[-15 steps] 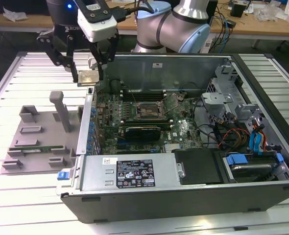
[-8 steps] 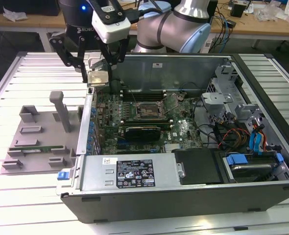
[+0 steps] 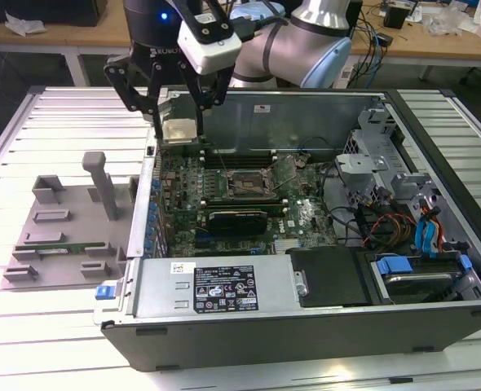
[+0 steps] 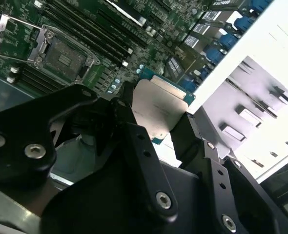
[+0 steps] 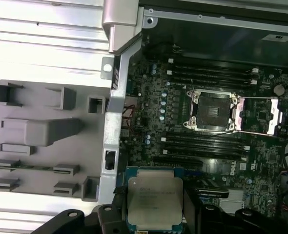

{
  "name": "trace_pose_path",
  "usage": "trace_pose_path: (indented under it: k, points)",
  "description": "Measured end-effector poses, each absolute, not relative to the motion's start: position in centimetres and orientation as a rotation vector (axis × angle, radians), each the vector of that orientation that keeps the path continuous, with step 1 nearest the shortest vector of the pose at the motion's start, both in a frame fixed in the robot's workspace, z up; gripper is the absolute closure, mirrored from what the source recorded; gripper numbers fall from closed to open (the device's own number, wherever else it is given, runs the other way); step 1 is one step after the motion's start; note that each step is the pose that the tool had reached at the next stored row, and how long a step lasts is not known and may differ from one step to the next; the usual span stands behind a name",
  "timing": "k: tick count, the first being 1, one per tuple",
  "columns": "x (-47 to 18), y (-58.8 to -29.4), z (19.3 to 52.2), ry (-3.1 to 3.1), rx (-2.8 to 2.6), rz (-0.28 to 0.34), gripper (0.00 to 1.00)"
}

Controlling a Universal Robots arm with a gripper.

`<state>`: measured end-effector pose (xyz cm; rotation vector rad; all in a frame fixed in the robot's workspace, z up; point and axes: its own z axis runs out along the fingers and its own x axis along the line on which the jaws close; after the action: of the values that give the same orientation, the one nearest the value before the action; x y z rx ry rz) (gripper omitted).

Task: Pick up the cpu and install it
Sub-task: 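Pick up the cpu and move it towards the insertion slot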

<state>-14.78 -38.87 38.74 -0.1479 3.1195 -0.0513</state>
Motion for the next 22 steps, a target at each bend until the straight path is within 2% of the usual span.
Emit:
trace_pose_path:
  k: [22]
  points:
    - [-7.3, -38.2, 37.6, 3.135, -0.149, -0.050, 0.45]
